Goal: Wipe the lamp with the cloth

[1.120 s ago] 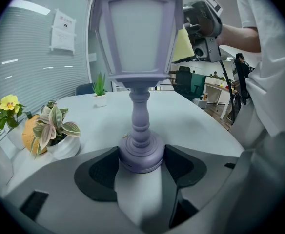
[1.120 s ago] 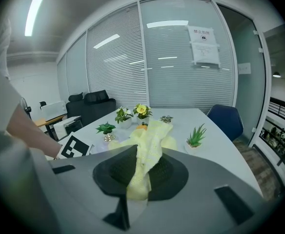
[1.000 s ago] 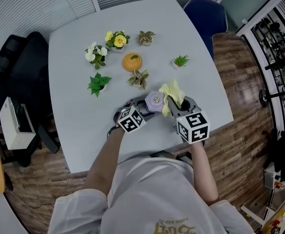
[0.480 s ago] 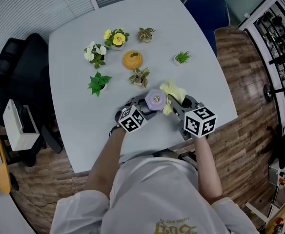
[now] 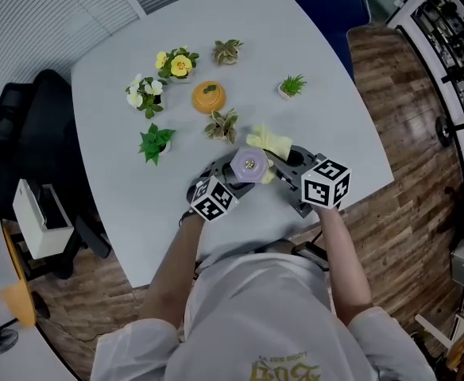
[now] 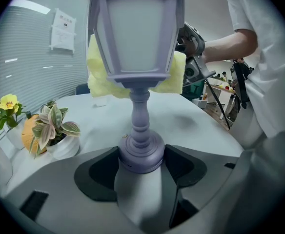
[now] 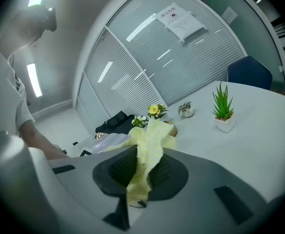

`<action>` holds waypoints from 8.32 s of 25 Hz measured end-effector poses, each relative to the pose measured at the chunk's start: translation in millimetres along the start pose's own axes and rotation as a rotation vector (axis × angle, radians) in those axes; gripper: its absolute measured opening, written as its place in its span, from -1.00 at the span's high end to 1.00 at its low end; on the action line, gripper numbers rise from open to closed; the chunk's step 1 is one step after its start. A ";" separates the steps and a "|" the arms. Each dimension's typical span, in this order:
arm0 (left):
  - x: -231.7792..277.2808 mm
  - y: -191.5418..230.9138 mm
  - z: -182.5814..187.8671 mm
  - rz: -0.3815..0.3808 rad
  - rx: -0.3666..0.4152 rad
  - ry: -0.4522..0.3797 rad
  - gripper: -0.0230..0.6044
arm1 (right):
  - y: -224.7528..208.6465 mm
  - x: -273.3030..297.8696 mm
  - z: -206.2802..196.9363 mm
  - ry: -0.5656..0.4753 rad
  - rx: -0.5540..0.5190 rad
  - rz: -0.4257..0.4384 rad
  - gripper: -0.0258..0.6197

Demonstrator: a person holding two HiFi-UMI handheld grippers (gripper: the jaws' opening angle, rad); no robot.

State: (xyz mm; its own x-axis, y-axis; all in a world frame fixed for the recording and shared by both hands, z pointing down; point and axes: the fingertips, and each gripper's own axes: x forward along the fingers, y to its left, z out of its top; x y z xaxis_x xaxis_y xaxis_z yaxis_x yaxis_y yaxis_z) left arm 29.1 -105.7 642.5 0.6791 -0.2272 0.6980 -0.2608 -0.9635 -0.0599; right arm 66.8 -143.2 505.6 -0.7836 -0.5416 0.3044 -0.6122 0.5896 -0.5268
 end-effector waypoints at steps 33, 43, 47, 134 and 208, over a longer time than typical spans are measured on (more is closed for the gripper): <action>0.4 0.7 -0.1 -0.006 -0.005 0.004 -0.05 | -3.4 32.7 14.0 0.056 0.067 0.328 0.76; 0.4 0.2 1.0 -0.005 -0.005 0.002 -0.05 | 6.5 48.7 20.2 0.115 0.088 0.471 0.76; 0.4 1.1 1.3 -0.003 -0.004 -0.001 -0.05 | 11.5 54.2 18.8 0.149 0.096 0.524 0.76; -3.6 4.8 -4.6 0.175 -0.255 0.059 -0.05 | 34.7 -18.0 -17.7 0.007 0.064 0.193 0.76; -4.4 5.0 -5.4 0.165 -0.247 0.056 -0.05 | 72.9 12.8 -57.2 0.231 0.053 0.355 0.76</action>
State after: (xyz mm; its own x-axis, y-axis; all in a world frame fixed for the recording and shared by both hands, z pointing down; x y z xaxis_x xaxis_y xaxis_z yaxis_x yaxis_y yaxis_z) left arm 21.1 -108.8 643.0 0.5764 -0.3628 0.7322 -0.5281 -0.8492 -0.0050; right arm 6.1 -72.9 516.5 -0.9515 -0.1589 0.2635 -0.2989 0.6806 -0.6689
